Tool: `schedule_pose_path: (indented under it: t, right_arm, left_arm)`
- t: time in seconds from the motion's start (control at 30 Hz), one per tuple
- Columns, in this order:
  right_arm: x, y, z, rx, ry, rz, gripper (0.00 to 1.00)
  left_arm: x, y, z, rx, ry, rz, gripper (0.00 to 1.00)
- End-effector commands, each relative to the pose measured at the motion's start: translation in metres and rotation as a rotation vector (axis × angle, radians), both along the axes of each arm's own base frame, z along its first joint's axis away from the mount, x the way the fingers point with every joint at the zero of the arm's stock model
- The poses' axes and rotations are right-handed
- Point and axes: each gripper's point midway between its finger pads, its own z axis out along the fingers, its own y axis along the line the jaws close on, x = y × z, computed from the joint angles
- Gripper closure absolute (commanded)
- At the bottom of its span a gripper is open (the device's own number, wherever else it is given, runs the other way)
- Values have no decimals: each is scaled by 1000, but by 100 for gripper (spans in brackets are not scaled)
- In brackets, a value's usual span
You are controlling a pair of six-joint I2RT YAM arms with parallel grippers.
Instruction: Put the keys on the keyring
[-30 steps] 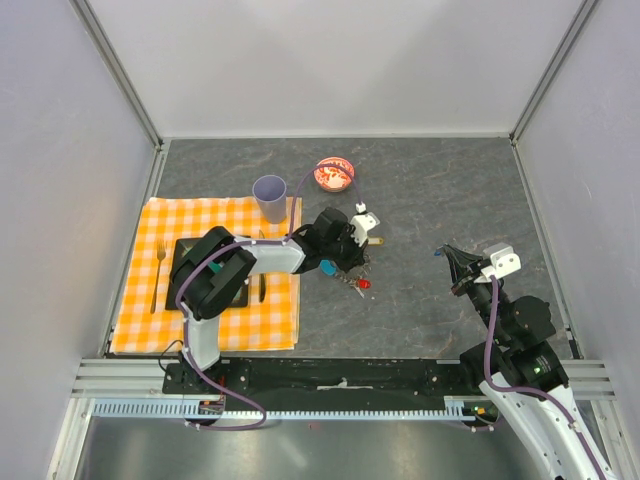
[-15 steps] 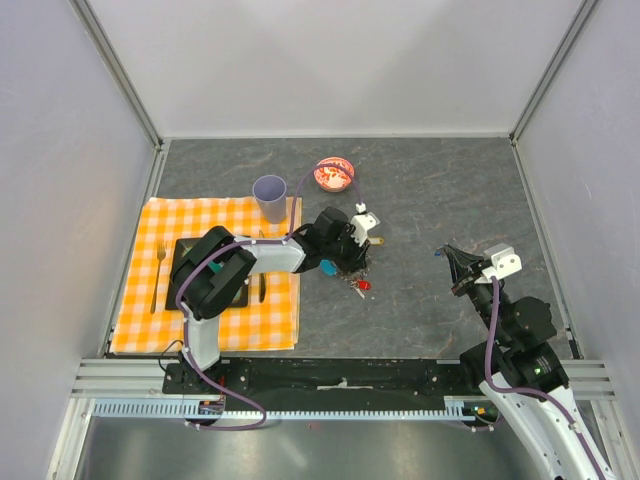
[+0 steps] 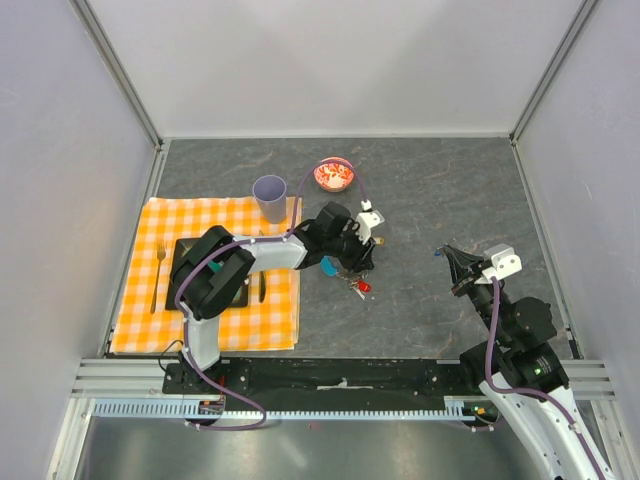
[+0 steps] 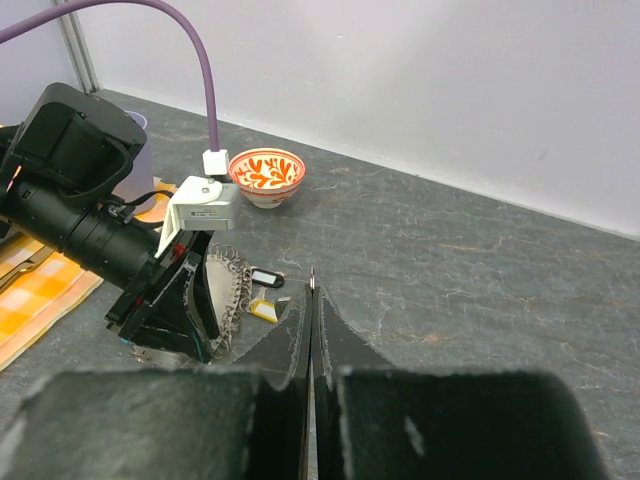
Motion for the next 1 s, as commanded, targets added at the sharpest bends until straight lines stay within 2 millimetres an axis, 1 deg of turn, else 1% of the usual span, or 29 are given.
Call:
schedule_pose_path:
  t: [0.0,0.07,0.13,0.17,0.2,0.23,0.27,0.33,0.37,0.43,0.53,0.63,0.67,0.83,0.93,0.97]
  right_arm:
    - [-2,1,10,27,-38,10,100]
    - [-2,1,11,29,-39,10,100]
    - [-2,1,11,28,-41,10,100]
    - [-2,1,11,28,-41,12,100]
    - [-2,1,10,27,-40,12,100]
    - [-2,1,11,28,-41,8,100]
    - [-2,0,11,29,-42,7,100]
    - [-3,1,11,28,-41,10,100]
    - [-2,1,11,28,-41,8,100]
    - [-2,1,11,28,-41,8,100]
    - [-3,1,11,30,-42,10,100]
    - [-3,1,11,29,-42,8,100]
    - [-3,1,11,29,-42,8,100]
    - [-3,1,11,29,-42,10,100]
    - [-3,1,11,31,-43,10,100]
    - [-3,1,11,32,-43,11,100]
  left_arm:
    - [1,-7,21,-27,-56,-82,55]
    - [-3,-3,21,-14,-54,-124,52]
    - [1,0,23,-8,-58,-138,51]
    - [1,4,19,11,-50,-149,49]
    - [7,4,23,4,-60,-149,49]
    - [2,6,19,11,-31,-170,48]
    - [4,9,18,19,-24,-182,48]
    - [0,9,17,21,-14,-218,48]
    - [1,10,15,28,-33,-240,48]
    - [-5,10,13,25,-29,-282,47]
    - [-5,11,8,37,-58,-322,47]
    - [-1,11,4,48,-63,-320,48]
    - [1,8,7,42,-63,-314,48]
    - [7,4,3,36,-61,-289,51]
    - [16,6,0,44,-65,-248,52]
    - [23,7,3,32,-71,-227,53]
